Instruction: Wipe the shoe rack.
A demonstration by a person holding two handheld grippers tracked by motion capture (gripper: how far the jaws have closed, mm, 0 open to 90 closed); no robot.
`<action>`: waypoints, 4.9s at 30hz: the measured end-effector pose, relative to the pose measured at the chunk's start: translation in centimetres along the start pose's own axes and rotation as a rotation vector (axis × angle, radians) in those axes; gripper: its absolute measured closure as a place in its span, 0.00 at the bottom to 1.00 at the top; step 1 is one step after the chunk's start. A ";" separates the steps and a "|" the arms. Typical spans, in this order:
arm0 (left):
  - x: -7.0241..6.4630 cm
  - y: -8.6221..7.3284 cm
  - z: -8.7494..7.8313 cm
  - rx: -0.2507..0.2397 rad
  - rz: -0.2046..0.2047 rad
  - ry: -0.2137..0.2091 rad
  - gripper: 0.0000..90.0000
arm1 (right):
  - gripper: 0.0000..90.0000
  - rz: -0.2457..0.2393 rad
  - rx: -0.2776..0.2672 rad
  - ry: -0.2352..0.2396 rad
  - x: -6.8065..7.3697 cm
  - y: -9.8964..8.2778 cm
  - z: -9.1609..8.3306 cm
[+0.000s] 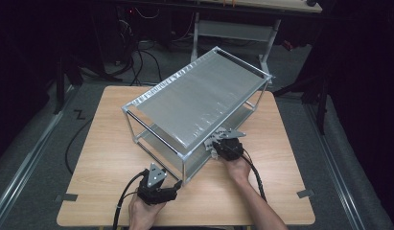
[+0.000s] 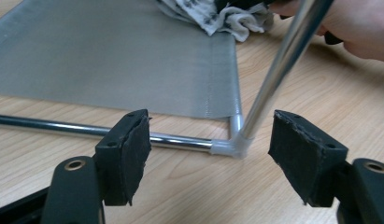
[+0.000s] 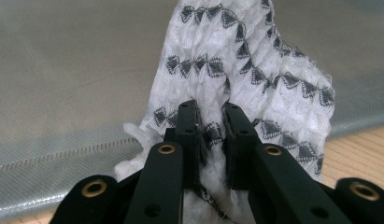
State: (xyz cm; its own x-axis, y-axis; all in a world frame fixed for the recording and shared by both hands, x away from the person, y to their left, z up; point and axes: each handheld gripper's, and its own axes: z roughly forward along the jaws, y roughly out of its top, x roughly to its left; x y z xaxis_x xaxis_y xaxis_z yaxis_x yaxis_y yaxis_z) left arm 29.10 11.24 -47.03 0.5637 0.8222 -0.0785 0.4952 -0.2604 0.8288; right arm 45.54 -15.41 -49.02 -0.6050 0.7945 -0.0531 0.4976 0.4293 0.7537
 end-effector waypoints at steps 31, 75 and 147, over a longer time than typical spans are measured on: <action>0.2 0.9 1.0 -0.001 0.029 -0.043 0.77 | 0.88 -0.022 0.011 0.002 0.0 0.0 0.1; 1.8 3.3 0.0 -0.057 -0.011 -0.003 0.87 | 0.87 -0.050 0.020 0.058 2.3 0.7 0.3; 3.3 3.5 0.0 -0.056 0.017 0.054 0.90 | 0.93 -0.158 -0.012 0.165 7.3 0.8 0.1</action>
State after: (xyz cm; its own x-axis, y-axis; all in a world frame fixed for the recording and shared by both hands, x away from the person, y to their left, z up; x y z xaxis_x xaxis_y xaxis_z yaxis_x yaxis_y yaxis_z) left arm 32.70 13.02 -44.44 0.5346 0.8444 -0.0354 0.4471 -0.2470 0.8597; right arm 41.61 -9.23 -48.83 -0.7689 0.6362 -0.0641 0.3814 0.5368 0.7526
